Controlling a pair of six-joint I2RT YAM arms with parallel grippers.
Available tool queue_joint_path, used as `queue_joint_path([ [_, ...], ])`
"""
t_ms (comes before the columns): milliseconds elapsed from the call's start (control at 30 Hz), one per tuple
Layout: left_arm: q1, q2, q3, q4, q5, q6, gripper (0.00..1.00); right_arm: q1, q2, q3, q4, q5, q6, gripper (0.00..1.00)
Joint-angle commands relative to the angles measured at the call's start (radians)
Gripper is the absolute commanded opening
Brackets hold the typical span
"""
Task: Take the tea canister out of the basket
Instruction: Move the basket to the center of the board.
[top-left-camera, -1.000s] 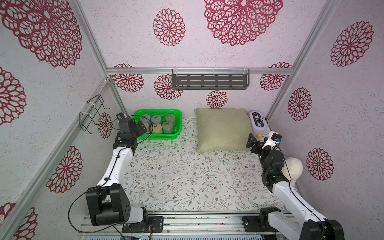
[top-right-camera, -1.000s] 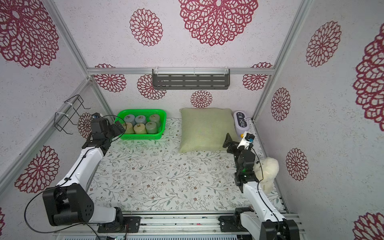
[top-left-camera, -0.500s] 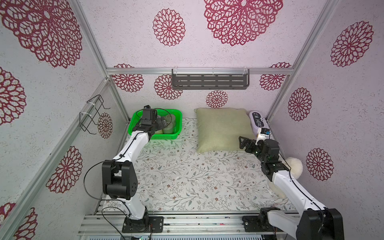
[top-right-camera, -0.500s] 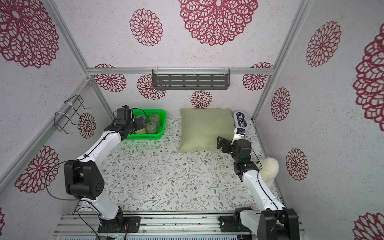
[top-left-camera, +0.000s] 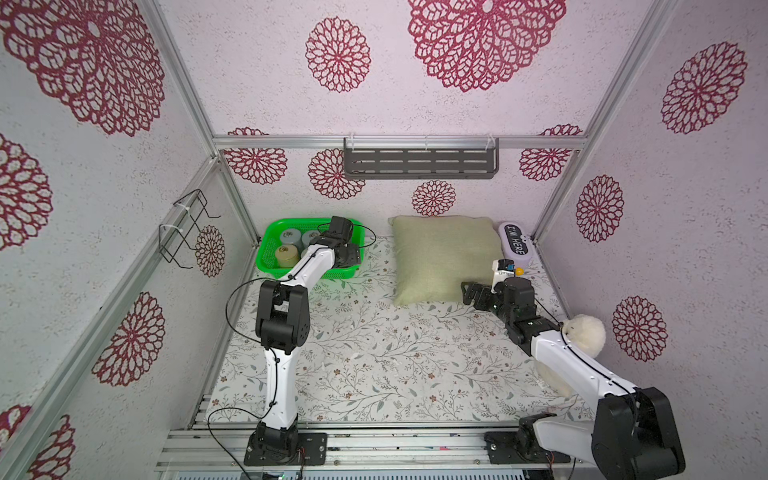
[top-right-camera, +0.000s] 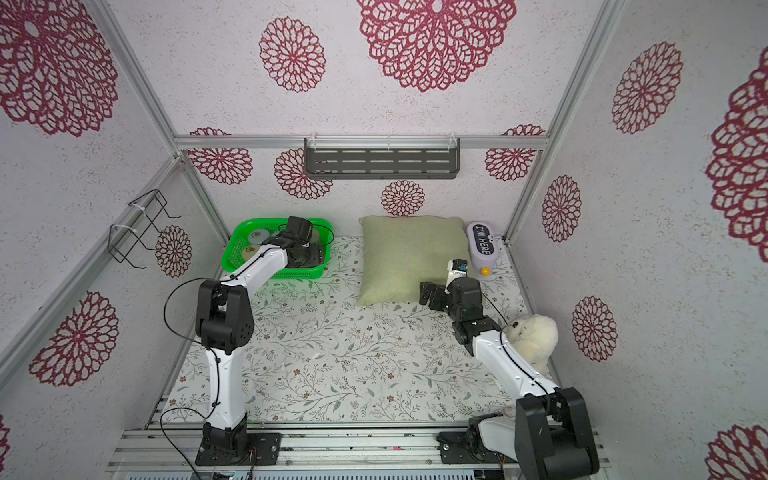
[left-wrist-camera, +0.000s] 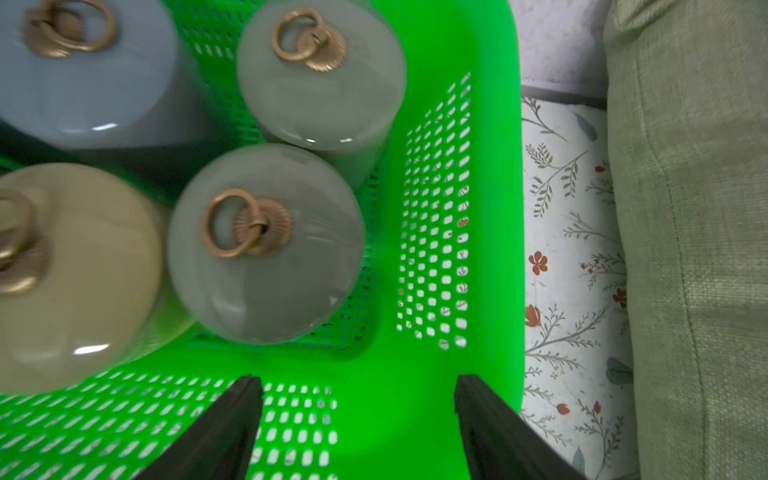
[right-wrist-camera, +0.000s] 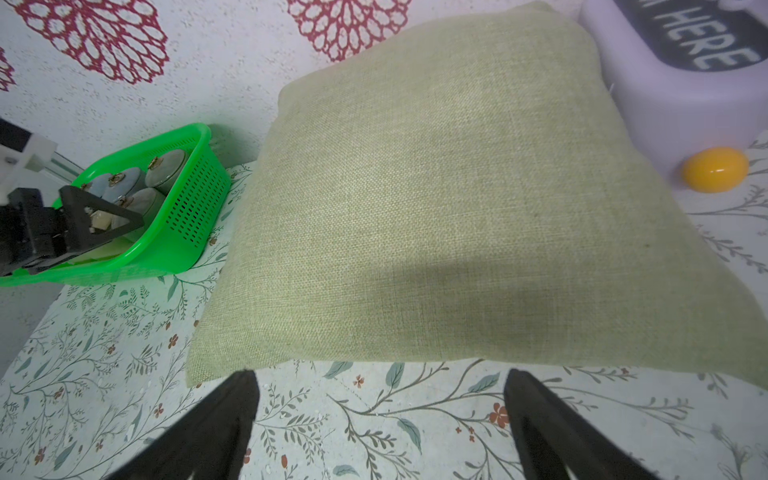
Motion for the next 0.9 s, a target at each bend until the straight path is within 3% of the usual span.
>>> queue_joint_path([
  [0,-0.017,0.025,0.061,-0.044,-0.005,0.004,0.8,0.016,0.005,0.041,0.015,-0.006,-0.016,0.99],
  [333,-0.046,0.134,0.18,-0.114,-0.001,0.021,0.81,0.053,-0.003,0.023,0.022,-0.002,-0.014,0.99],
  [533,-0.049,0.16,0.204,-0.13,-0.01,0.02,0.75,0.064,-0.019,0.019,0.022,-0.002,-0.013,0.99],
  [633,-0.052,0.188,0.234,-0.154,-0.004,0.017,0.62,0.07,-0.025,0.016,0.019,-0.003,-0.014,0.99],
  [767,-0.053,0.167,0.213,-0.152,-0.016,0.002,0.34,0.08,-0.035,0.012,0.022,-0.001,-0.013,0.99],
  [867,-0.057,0.111,0.147,-0.133,-0.026,-0.006,0.22,0.09,-0.039,0.011,0.025,-0.003,-0.012,0.99],
])
